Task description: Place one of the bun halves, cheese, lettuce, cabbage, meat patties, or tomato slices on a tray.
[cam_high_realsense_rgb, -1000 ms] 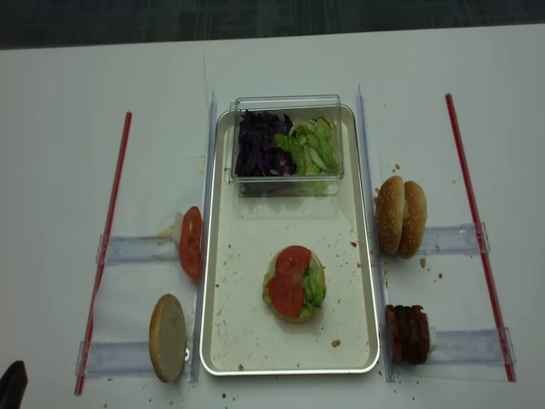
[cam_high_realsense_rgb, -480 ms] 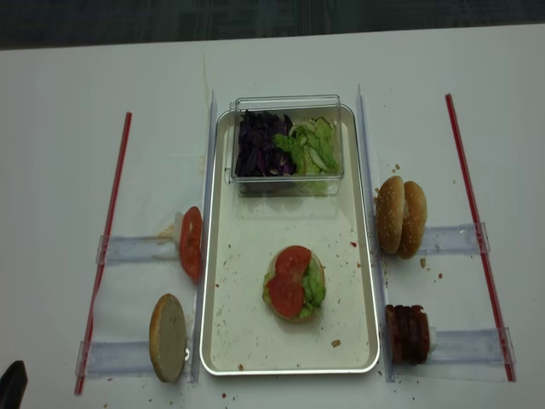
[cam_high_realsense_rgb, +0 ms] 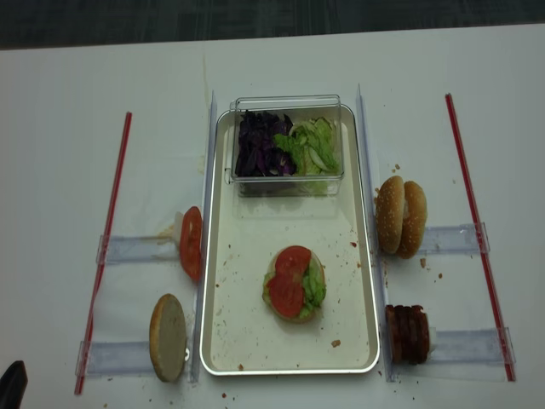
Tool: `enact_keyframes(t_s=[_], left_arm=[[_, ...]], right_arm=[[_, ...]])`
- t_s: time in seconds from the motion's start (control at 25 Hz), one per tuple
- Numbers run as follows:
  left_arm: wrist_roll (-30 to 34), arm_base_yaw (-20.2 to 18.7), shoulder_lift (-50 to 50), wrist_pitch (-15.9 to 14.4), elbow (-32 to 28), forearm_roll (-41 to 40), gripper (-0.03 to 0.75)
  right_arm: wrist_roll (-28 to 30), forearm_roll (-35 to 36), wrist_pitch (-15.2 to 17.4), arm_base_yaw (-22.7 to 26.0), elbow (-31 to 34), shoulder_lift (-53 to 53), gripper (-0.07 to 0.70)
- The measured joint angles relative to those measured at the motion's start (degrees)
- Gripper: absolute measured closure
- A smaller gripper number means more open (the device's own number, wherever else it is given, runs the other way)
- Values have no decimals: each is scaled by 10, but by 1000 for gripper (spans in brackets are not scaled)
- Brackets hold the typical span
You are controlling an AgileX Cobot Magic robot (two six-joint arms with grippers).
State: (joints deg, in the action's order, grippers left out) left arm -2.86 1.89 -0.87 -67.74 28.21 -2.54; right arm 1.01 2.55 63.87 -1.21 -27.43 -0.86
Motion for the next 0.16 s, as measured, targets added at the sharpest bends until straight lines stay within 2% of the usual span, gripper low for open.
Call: enact_keyframes(t_s=[0.16], left_arm=[[0,0,0,0,0,0,277]], right_arm=[[0,0,0,0,0,0,-58]])
